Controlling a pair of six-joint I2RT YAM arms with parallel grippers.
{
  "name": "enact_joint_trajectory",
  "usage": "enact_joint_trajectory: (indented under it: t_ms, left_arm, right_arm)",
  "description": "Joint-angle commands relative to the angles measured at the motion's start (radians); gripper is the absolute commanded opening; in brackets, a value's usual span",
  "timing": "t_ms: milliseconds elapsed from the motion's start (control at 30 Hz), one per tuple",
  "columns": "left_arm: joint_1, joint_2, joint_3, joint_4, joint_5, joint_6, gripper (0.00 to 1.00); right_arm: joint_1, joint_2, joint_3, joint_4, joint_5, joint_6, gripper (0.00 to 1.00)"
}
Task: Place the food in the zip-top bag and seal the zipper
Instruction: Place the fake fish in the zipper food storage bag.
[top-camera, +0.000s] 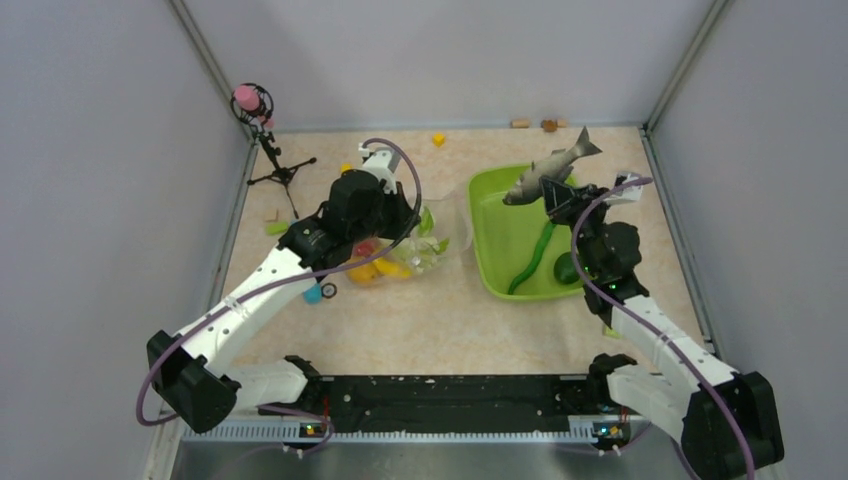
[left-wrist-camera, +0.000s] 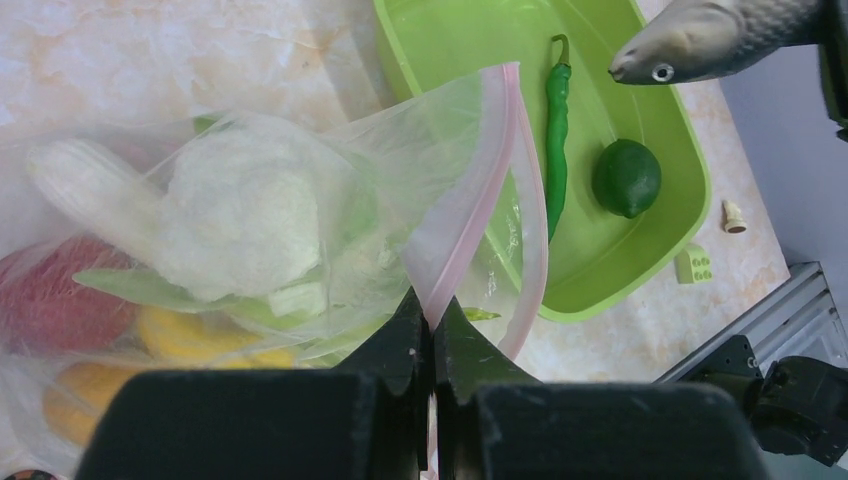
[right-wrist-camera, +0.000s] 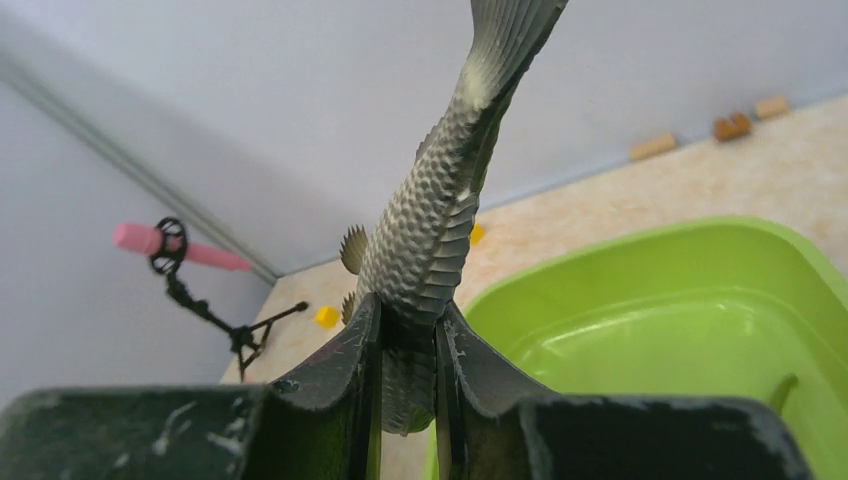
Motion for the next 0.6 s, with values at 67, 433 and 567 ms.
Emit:
enact_joint_trajectory:
  t_ms: [67, 433, 567]
  left_arm:
    - [0.001, -0.008, 0.058, 0.049, 0.028, -0.013, 0.0]
    - [0.001, -0.027, 0.079, 0.033, 0.04, -0.037, 0.0]
    - [0.001, -0.044, 0.074, 0.032, 0.037, -0.057, 0.0]
  right_arm:
    - [0.011, -0.128, -0.02, 0.22, -0.348, -0.126, 0.0]
    - [0.242, -0.102, 0.043, 0.308, -0.457, -0.232, 0.0]
    - [0.344, -0.007, 0.042, 0.414, -0.319, -0.241, 0.0]
